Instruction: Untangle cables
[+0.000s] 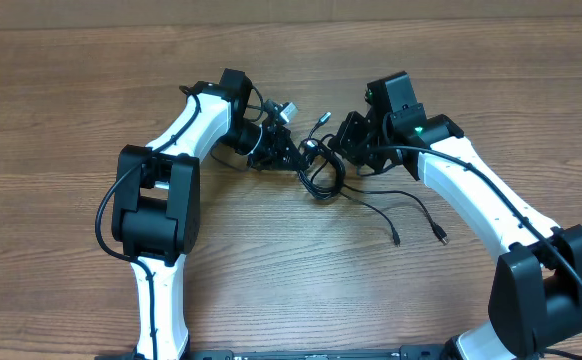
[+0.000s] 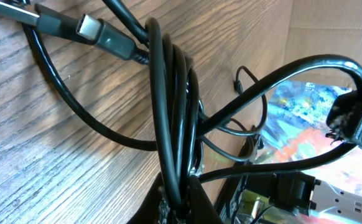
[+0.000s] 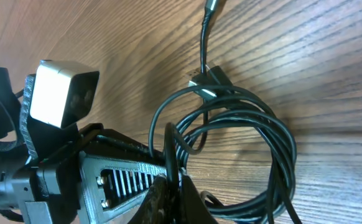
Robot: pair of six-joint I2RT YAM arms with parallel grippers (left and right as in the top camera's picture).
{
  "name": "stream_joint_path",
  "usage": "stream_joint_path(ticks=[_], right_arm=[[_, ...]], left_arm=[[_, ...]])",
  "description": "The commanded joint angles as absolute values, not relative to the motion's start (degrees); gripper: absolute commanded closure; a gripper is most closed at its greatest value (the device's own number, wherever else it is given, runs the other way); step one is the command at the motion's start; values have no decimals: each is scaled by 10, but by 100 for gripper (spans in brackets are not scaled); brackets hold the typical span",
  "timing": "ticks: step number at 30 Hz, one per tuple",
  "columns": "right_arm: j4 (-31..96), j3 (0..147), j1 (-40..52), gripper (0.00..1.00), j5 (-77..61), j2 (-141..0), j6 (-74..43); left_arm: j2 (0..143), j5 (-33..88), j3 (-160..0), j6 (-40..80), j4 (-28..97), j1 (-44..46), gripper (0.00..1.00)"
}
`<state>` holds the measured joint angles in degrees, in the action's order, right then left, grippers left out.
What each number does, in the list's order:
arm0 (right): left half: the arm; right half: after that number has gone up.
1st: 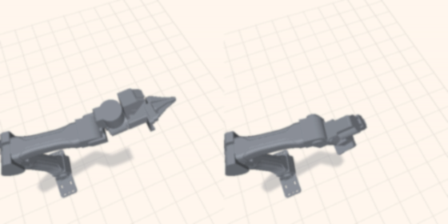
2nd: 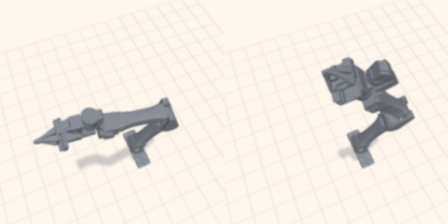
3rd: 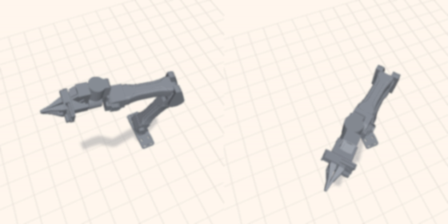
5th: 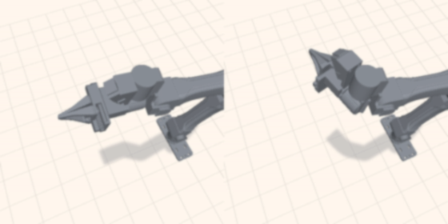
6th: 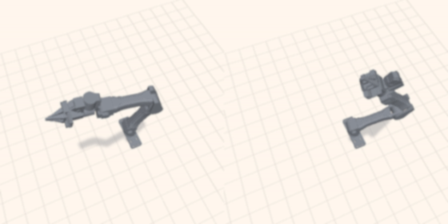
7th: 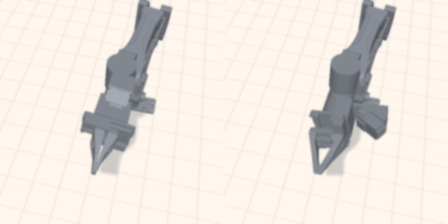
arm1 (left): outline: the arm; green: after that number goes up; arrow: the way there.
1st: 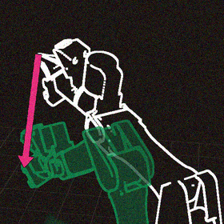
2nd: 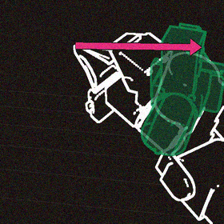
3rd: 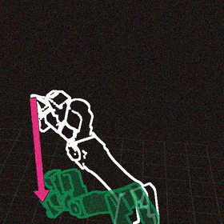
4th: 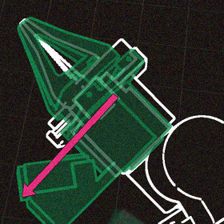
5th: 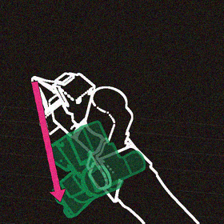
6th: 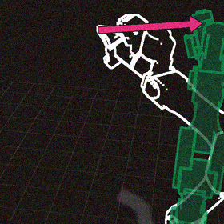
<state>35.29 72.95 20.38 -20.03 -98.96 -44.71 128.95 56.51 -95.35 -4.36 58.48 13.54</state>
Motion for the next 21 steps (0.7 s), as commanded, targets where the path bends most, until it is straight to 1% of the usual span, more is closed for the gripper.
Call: stream_joint_path(ticks=[1,5,8,10,11,15,19,20,21], right_arm=[[373,727,202,96,-176,-991,-415],[427,727,202,96,-182,-991,-347],[437,727,202,96,-240,-991,-299],[436,727,202,96,-260,-991,-296],[435,727,202,96,-260,-991,-296],[429,727,210,96,-262,-992,-296],[380,727,234,96,-262,-1000,-300],[374,727,239,95,-262,-1013,-300],[374,727,242,67,-262,-1028,-299]], left_arm=[[1291,585,-958,-27,584,139,96],[1291,649,-958,-80,582,127,96],[1291,691,-958,-101,582,113,96],[1291,783,-958,-141,582,104,96],[1291,798,-958,-149,582,102,96],[1291,814,-958,-159,582,100,96],[1291,841,-958,-182,591,100,96],[1291,842,-958,-182,594,100,96],[1291,843,-958,-182,594,96,96]])
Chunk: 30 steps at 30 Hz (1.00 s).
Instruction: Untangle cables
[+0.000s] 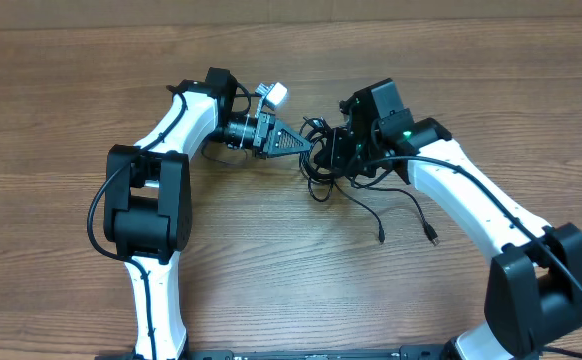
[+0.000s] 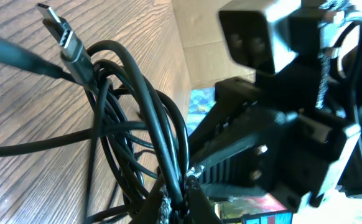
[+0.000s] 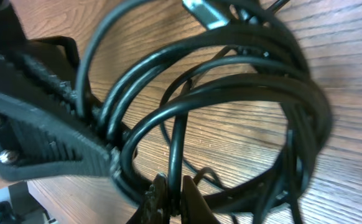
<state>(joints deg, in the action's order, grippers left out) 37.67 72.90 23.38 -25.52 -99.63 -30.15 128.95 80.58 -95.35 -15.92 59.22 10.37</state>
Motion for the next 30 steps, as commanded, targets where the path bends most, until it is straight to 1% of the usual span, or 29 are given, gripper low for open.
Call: stream_joint_path(ticks=[1,2,3,5,7,8,9,10,12,15,17,22,25,30], right_arm=[[376,727,242,63,-262,-1035,-296],[376,728,237,73,-263,-1035,-297],[377,735,219,78,-278,-1022,-297],[377,746,195,80,-308,-998,-297],[378,747,181,79,-335,-979,-295],[378,747,178,69,-355,-977,-294],[380,747,179,69,-357,-977,-294],[385,747,179,74,-356,-977,-294],[389,746,179,96,-347,-977,-295],[395,745,184,96,-293,-978,-302],[387,738,184,96,-282,-981,-321],[337,713,199,96,-278,-992,-323],[337,712,208,96,-231,-1013,-362],[300,712,225,96,-227,-1055,-362]], left_arm=[[1291,841,-958,-182,594,93,96],[1291,838,-958,-182,594,90,96],[1291,831,-958,-182,596,85,96],[1291,820,-958,-182,596,81,96],[1291,818,-958,-182,595,82,96],[1291,811,-958,-181,596,82,96],[1291,807,-958,-180,595,82,96],[1291,806,-958,-180,596,82,96],[1291,806,-958,-180,596,82,96],[1291,809,-958,-176,597,82,96],[1291,810,-958,-176,598,83,96],[1291,810,-958,-176,598,83,96],[1291,810,-958,-176,598,83,96],[1291,810,-958,-176,597,83,96]])
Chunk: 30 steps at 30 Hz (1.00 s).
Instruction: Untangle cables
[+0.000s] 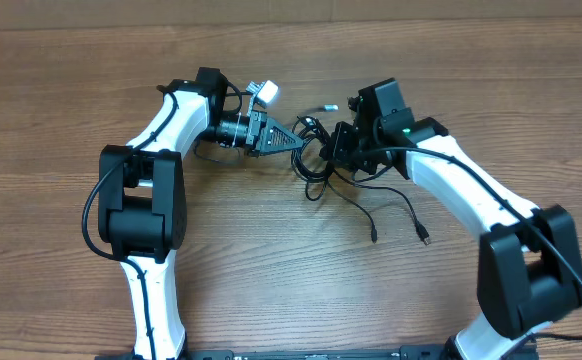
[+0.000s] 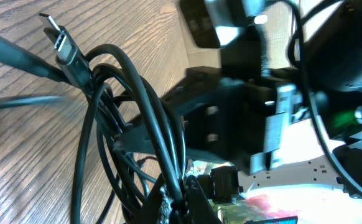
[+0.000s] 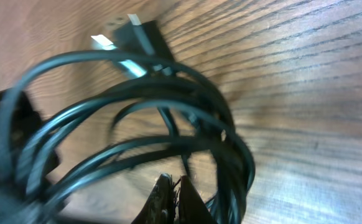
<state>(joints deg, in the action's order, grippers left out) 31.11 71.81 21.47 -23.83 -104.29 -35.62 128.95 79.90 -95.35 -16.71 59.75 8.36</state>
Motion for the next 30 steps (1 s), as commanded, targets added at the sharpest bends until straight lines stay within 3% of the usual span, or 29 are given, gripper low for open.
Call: stream_joint_path(ticks=[1,5,7,11,12,15,16,17,22,30], right_arm=[[290,712,229,96,-227,-1058,-362],[288,714,219,96,-277,-1054,-355],[301,720,179,96,-349,-1026,-326],[376,720,119,94,-361,-976,-306],[402,720,109,87,-361,-972,-281],[467,720,99,47,-286,-974,-248],[477,719,100,38,-257,-974,-248],[482,719,104,35,-250,-975,-248],[478,701,149,33,-251,-992,-248],[363,615,203,32,-288,-1001,-237]], left_arm=[[1291,809,-958,-176,597,83,96],[1291,804,-958,-176,597,83,96],[1291,802,-958,-176,597,83,96],[1291,778,-958,-176,584,83,96],[1291,778,-958,-176,580,83,96],[1291,756,-958,-180,555,83,96],[1291,753,-958,-183,551,83,96],[1291,754,-958,-189,551,83,96],[1291,780,-958,-193,552,83,96],[1291,783,-958,-193,552,83,96]])
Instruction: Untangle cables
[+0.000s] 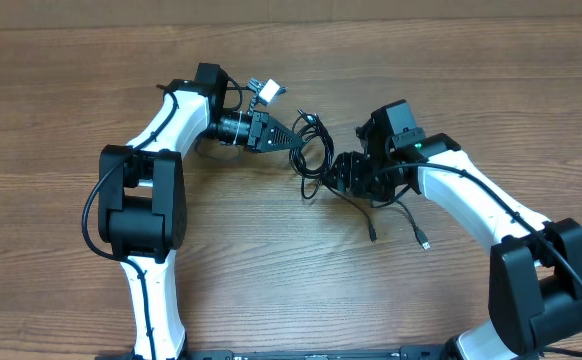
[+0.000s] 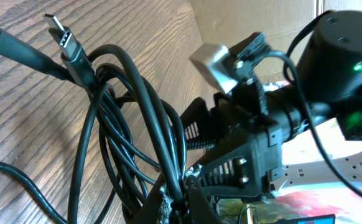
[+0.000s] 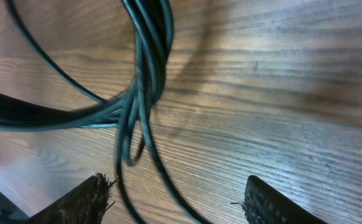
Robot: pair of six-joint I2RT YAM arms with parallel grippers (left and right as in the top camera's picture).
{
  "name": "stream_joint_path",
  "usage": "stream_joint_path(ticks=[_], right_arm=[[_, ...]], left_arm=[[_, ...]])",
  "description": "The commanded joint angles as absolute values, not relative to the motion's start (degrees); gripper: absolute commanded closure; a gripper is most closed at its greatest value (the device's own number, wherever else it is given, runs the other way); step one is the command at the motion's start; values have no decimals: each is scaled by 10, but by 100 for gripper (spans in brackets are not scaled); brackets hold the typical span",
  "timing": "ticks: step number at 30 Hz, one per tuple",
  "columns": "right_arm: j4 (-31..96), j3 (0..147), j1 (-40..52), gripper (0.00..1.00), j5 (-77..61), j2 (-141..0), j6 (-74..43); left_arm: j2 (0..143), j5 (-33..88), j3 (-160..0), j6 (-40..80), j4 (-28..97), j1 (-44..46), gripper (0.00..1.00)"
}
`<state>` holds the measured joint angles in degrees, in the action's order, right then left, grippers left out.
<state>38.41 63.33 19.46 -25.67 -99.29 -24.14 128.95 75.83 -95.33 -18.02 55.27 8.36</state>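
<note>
A tangle of black cables lies at mid table, its loops bunched together. My left gripper is shut on several strands of the bundle, which run down between its fingertips. A USB-C plug sticks out at the upper left. My right gripper stands just right of the bundle with its fingers wide apart and nothing between them but a loose strand on the wood. The cable loops lie ahead of it.
Two loose cable ends with plugs trail toward the front, one and another, under the right arm. The wooden table stretches all around. A cardboard wall runs along the far edge.
My right gripper has let go of the cable and now stands open, a little nearer the front. My left gripper still grips the bundle in about the same place.
Both grippers were shut on the cable bundle at mid table, close together. At the following two moments both still gripped it, and the left wrist had turned. Now only the left holds it; the right is open beside it.
</note>
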Motion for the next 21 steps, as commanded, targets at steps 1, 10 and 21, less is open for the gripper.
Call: stream_joint_path(ticks=[1,10,21], right_arm=[[352,610,204,32,-300,-1001,-237],[272,591,240,37,-313,-1008,-241],[205,591,244,73,-296,-1047,-317]], left_arm=[[1291,785,-958,-193,552,83,96],[1291,785,-958,-193,554,83,96],[1291,785,-958,-193,554,83,96]])
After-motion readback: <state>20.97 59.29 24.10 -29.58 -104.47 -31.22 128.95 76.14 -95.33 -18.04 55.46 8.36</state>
